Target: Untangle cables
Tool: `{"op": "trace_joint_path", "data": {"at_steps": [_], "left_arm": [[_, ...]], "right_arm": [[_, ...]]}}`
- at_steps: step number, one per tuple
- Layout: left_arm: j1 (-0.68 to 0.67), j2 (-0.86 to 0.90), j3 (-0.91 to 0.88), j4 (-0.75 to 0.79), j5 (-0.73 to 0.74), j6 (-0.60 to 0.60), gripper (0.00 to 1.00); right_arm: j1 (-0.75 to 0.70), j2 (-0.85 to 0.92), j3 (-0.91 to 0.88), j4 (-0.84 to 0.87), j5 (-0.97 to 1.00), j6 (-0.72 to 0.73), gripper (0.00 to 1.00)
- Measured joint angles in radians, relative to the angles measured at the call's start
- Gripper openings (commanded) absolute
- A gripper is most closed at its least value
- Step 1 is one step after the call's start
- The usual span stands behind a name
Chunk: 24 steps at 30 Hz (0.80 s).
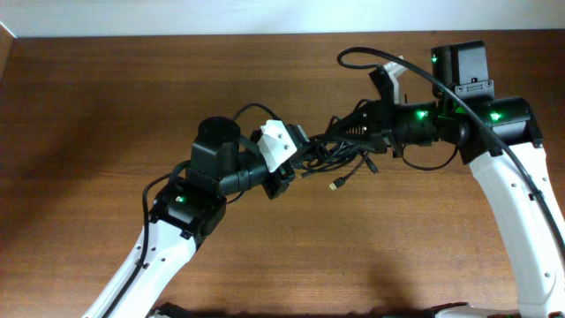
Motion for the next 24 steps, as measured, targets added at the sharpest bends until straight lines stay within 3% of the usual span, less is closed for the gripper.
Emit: {"op": "trace_joint_path", "data": {"at_steps": [6, 14, 19, 20, 24], "left_arm": [[-0.005, 0.001, 0.011, 0.000, -0.200, -0.036, 0.00], [0.002, -0.017, 0.014, -0.032, -0.273, -0.048, 0.00], [0.092, -0.180, 0.013, -0.175, -0.306, -0.049, 0.00], [0.111, -0.214, 0.013, -0.180, -0.317, -0.048, 0.00], [0.129, -0.313, 0.013, -0.182, -0.326, -0.048, 0.00]], "right_arm": [[0.000, 0.013, -0.004, 0.010, -0.163, 0.000, 0.04], [0.000, 0.013, -0.004, 0.002, -0.111, -0.001, 0.04], [-0.022, 0.013, -0.003, -0.027, 0.033, -0.003, 0.25], [-0.027, 0.012, -0.003, -0.043, 0.080, -0.007, 0.38], [-0.031, 0.012, -0.003, -0.120, 0.323, -0.003, 0.60]]}}
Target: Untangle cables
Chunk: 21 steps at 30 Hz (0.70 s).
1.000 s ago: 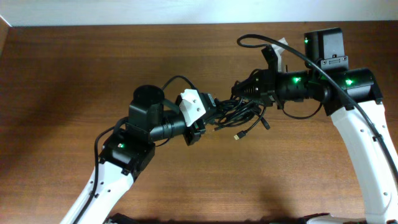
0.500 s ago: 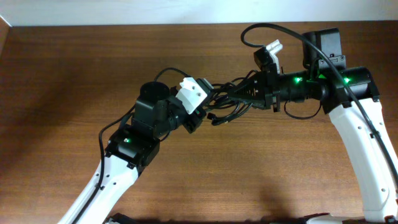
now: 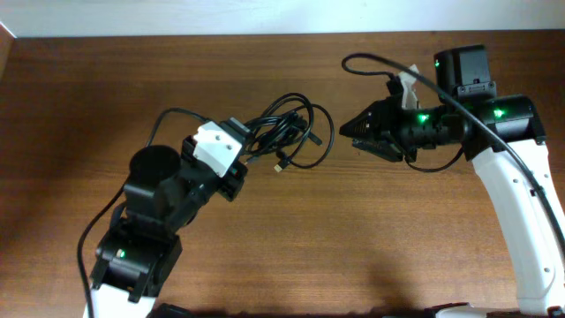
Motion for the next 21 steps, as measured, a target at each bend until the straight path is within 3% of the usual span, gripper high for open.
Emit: {"op": "trace_joint_path", "data": {"at_steps": [6, 11, 15, 21], "left_arm": [[0.000, -0.016, 0.000, 0.000, 0.000, -0.038, 0.00], [0.000, 0.010, 0.000, 0.000, 0.005, -0.291, 0.00], [0.000, 0.018, 0.000, 0.050, 0.144, -0.503, 0.00], [0.001, 0.018, 0.000, 0.087, 0.344, -0.607, 0.00]], "right_arm": [[0.000, 0.000, 0.000, -0.067, 0.118, -0.006, 0.66], [0.016, 0.000, 0.000, -0.065, 0.106, -0.166, 0.68], [0.041, 0.000, 0.000, -0.035, 0.035, -0.370, 0.71], [0.059, 0.000, 0.000, 0.048, -0.165, -0.576, 0.72]]}}
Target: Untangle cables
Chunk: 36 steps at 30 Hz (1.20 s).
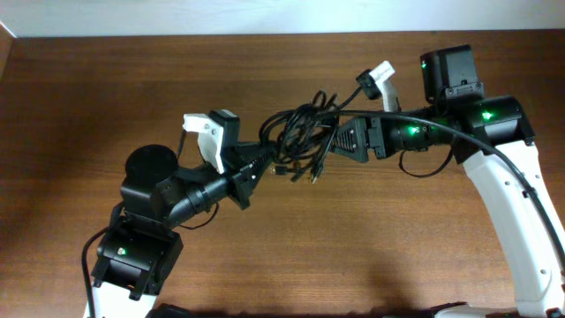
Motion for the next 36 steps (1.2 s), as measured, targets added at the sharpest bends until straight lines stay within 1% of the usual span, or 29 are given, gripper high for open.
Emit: {"op": "trace_joint_path", "data": {"at_steps": [1, 2, 4, 6, 8, 9, 10, 11, 12, 14, 17, 18, 19, 20, 21, 22, 24, 26, 28, 29, 30, 33, 36], "left_arm": [[0.000, 0.000, 0.000, 0.000, 0.020, -0.007, 0.00], [0.000, 0.001, 0.000, 0.001, 0.037, -0.014, 0.00], [0.000, 0.016, 0.000, 0.005, 0.077, -0.024, 0.00], [0.000, 0.045, 0.000, 0.005, 0.097, -0.030, 0.00], [0.000, 0.092, 0.000, 0.009, 0.113, -0.039, 0.00], [0.000, 0.111, 0.000, 0.021, 0.116, -0.044, 0.00], [0.000, 0.129, 0.000, 0.037, 0.121, -0.047, 0.29], [0.000, 0.140, 0.000, 0.061, 0.124, -0.048, 0.82], [0.000, 0.145, 0.000, 0.068, 0.122, -0.044, 0.99], [0.002, 0.149, 0.000, 0.073, 0.094, -0.044, 0.99], [0.005, 0.154, 0.000, 0.064, 0.064, -0.024, 0.99], [0.005, 0.154, 0.000, 0.055, 0.058, -0.019, 0.99], [0.005, 0.154, 0.000, 0.049, 0.050, -0.007, 0.99], [0.005, 0.154, 0.000, 0.050, 0.048, -0.002, 0.99], [0.005, 0.154, 0.000, 0.050, 0.047, 0.002, 0.99], [0.005, 0.154, 0.000, 0.053, 0.048, 0.009, 0.96], [0.005, 0.154, 0.000, 0.055, 0.070, 0.059, 0.91], [0.003, 0.154, 0.000, 0.057, 0.112, 0.133, 0.92], [-0.019, 0.154, 0.000, 0.055, 0.146, 0.235, 0.97], [-0.032, 0.154, 0.000, 0.053, 0.148, 0.266, 0.99], [-0.047, 0.154, 0.000, 0.053, 0.145, 0.298, 0.99], [-0.066, 0.163, 0.000, 0.050, 0.133, 0.343, 0.99], [-0.066, 0.193, 0.000, 0.033, 0.125, 0.369, 0.95]], "right_arm": [[0.000, 0.000, -0.001, 0.016, -0.021, -0.005, 0.70], [0.000, 0.000, -0.001, 0.061, -0.068, -0.015, 0.62], [0.000, 0.000, -0.001, 0.085, -0.127, -0.026, 0.48], [0.000, 0.000, -0.001, 0.094, -0.171, -0.026, 0.21], [0.000, 0.000, -0.001, 0.094, -0.186, -0.029, 0.07], [0.000, 0.000, -0.001, 0.091, -0.192, -0.032, 0.04], [0.000, 0.000, -0.001, 0.082, -0.187, -0.027, 0.04], [0.000, 0.000, -0.001, 0.076, -0.176, -0.021, 0.04], [0.000, 0.000, 0.000, 0.065, -0.141, 0.005, 0.04], [0.000, -0.001, -0.001, 0.017, -0.012, 0.096, 0.04], [0.000, -0.002, -0.001, -0.092, 0.357, 0.322, 0.04], [0.000, -0.002, -0.001, -0.118, 0.432, 0.363, 0.04], [0.000, -0.002, -0.001, -0.148, 0.565, 0.434, 0.04], [0.000, -0.002, -0.001, -0.149, 0.590, 0.440, 0.04], [0.000, -0.002, -0.001, -0.150, 0.591, 0.431, 0.04], [0.000, -0.002, -0.001, -0.150, 0.584, 0.410, 0.04], [0.000, -0.002, -0.001, -0.150, 0.549, 0.344, 0.04], [0.000, -0.002, -0.001, -0.149, 0.507, 0.289, 0.04], [0.001, -0.002, -0.001, -0.146, 0.439, 0.206, 0.04], [0.007, -0.002, -0.001, -0.146, 0.407, 0.159, 0.04], [0.019, -0.002, -0.001, -0.146, 0.375, 0.113, 0.04], [0.069, -0.002, -0.001, -0.142, 0.312, 0.011, 0.04], [0.113, -0.002, -0.001, -0.112, 0.284, -0.037, 0.04]]}}
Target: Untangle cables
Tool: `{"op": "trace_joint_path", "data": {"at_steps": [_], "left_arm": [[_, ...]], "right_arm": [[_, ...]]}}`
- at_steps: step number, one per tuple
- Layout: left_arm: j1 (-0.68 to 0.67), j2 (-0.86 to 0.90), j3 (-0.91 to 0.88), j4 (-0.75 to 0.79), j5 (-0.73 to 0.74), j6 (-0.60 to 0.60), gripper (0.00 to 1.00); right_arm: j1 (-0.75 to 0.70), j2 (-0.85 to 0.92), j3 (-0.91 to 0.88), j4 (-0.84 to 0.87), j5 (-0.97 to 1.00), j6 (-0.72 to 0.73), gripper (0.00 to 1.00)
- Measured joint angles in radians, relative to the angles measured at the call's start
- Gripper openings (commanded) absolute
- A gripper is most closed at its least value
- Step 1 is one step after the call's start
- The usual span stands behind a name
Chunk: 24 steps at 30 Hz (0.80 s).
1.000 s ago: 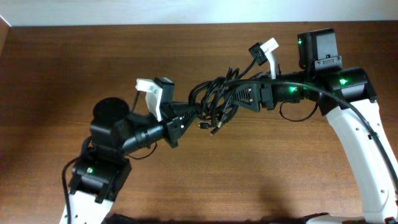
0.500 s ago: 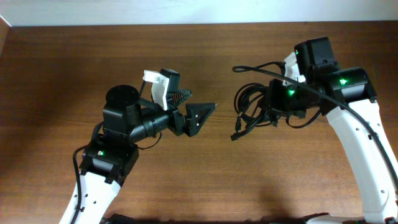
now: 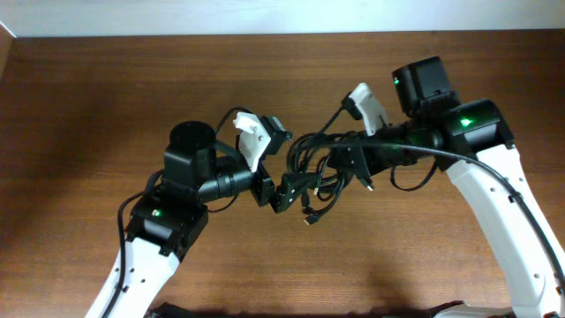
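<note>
A tangle of black cables point(image 3: 320, 170) hangs between my two grippers above the middle of the brown table point(image 3: 79, 106). My left gripper point(image 3: 284, 193) comes in from the left and is shut on the lower left of the tangle. My right gripper point(image 3: 350, 164) comes in from the right, its fingers closed into the tangle's right side. A loose plug end point(image 3: 309, 219) dangles below the bundle, and another plug point(image 3: 369, 185) sticks out under the right gripper. The fingertips of both grippers are partly hidden by cable loops.
The right arm's own black supply cable point(image 3: 415, 152) loops along its forearm, close to the tangle. A pale wall point(image 3: 265, 13) borders the table's far edge. The left arm's base point(image 3: 159, 225) stands at the lower left.
Both grippers and the tangle have shifted down and to the right. The left gripper now points right and down rather than up. The bundle looks more bunched between them.
First both grippers met at the tangle right of centre. Then the left gripper held the bundle alone at the upper left, with the right gripper apart from it. After that the right gripper was back at the bundle, and now both grip it lower, mid-table.
</note>
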Motion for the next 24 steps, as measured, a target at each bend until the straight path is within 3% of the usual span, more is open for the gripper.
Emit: {"op": "trace_joint_path", "data": {"at_steps": [3, 9, 13, 14, 15, 16, 17, 20, 22, 24], "left_arm": [[0.000, 0.034, 0.000, -0.043, -0.038, 0.030, 0.88], [-0.002, 0.068, 0.000, -0.060, -0.191, 0.047, 0.85], [-0.002, 0.068, 0.000, -0.063, -0.243, 0.053, 0.32], [-0.007, 0.068, 0.000, -0.063, -0.241, 0.057, 0.12], [-0.018, 0.068, 0.000, -0.064, -0.234, 0.059, 0.00], [-0.021, 0.068, 0.000, -0.067, -0.226, 0.058, 0.00], [-0.023, 0.068, 0.000, -0.072, -0.223, 0.059, 0.00], [-0.024, 0.068, 0.000, -0.076, -0.228, 0.061, 0.00], [-0.010, 0.072, 0.000, -0.083, -0.267, 0.061, 0.00], [0.000, 0.073, 0.000, -0.086, -0.295, 0.062, 0.00]], "right_arm": [[0.024, 0.000, 0.000, 0.003, -0.045, -0.051, 0.04], [0.031, 0.000, 0.000, 0.000, -0.081, -0.104, 0.04], [0.031, 0.000, 0.000, -0.006, -0.108, -0.146, 0.04], [0.031, 0.001, 0.000, 0.000, -0.111, -0.150, 0.04], [0.031, 0.001, 0.000, 0.000, -0.111, -0.151, 0.04], [0.031, 0.001, 0.000, 0.000, -0.112, -0.152, 0.07], [0.031, 0.001, 0.000, 0.002, -0.111, -0.152, 0.12], [0.030, 0.001, 0.000, -0.006, -0.112, -0.156, 0.61], [0.029, 0.000, 0.000, -0.006, -0.076, -0.097, 0.69], [0.028, 0.000, 0.000, -0.009, 0.003, -0.006, 0.70]]}}
